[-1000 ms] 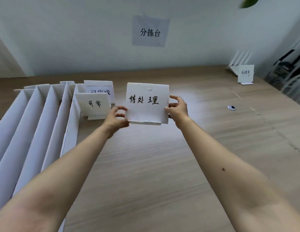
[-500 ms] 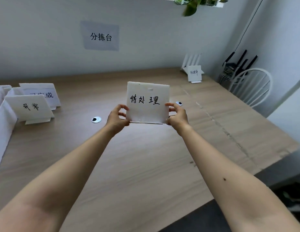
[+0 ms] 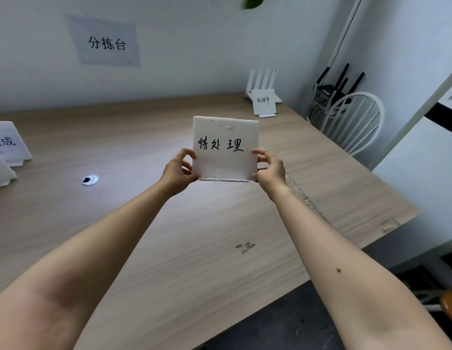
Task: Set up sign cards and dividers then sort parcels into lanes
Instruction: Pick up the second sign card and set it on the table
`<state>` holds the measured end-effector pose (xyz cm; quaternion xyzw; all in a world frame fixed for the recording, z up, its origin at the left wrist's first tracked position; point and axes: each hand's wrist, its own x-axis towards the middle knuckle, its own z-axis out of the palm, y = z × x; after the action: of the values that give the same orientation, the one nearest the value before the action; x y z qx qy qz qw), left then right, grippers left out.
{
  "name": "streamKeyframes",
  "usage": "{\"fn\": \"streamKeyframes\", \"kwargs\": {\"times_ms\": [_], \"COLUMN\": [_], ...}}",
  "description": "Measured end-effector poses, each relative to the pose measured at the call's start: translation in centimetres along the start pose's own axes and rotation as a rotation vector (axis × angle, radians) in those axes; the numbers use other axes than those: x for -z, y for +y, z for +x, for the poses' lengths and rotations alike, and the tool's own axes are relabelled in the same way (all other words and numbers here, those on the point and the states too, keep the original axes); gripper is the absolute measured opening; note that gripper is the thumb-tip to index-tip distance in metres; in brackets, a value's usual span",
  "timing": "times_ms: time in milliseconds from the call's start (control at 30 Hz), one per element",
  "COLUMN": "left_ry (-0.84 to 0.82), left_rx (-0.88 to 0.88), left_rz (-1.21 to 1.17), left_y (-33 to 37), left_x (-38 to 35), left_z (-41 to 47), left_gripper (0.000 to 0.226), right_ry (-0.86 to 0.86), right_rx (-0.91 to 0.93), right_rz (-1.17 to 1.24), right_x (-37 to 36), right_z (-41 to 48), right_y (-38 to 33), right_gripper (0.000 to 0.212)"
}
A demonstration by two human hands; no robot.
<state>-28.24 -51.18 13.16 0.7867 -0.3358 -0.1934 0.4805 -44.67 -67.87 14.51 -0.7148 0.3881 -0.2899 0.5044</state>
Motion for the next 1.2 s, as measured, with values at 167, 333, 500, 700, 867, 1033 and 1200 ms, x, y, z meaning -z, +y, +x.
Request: {"fn": "streamKeyframes", "kwargs": {"times_ms": [167,333,500,700,867,1033,1200], "left_ry": [0.039,0.056,0.077,0.172,0.276,0.364,0.379], "left_rx": [0.022,0.078,0.089,0.117,0.192,0.280,0.285], "left_rz": [0.016,0.018,0.012,0.000,-0.018,-0.044,-0.023], "left_y": [0.4,0.5,1.2,0.2,-1.4,-3.1,-4.7], "left_x": [-2.0,-2.9,-4.1,-5.5,-6.9,-8.7,-10.3], "left_z": [3.8,8.6,13.0,17.7,22.2,27.9,34.9], "left_gripper": [0.038,0.038,0.038,0.037,0.037,0.038,0.033], "right_ry": [-0.022,-0.079,-0.097,-0.183,-0.351,-0.449,-0.507], "right_rx": [0.003,0.009,0.010,0.005,-0.034,-0.062,-0.087], "right_rz": [-0.033,-0.074,-0.108,-0.110,-0.082,-0.046,-0.011], "right_x": [0.3,0.0,0.3,-0.8,-2.5,-4.8,-6.3], "right_z": [5.2,10.3,15.6,21.9,27.1,33.6,41.4], "right_y": [0.9,0.8,0.5,0.5,2.0,5.2,8.3], "right_gripper": [0.065,0.061,0.062,0.062,0.069,0.078,0.078]}}
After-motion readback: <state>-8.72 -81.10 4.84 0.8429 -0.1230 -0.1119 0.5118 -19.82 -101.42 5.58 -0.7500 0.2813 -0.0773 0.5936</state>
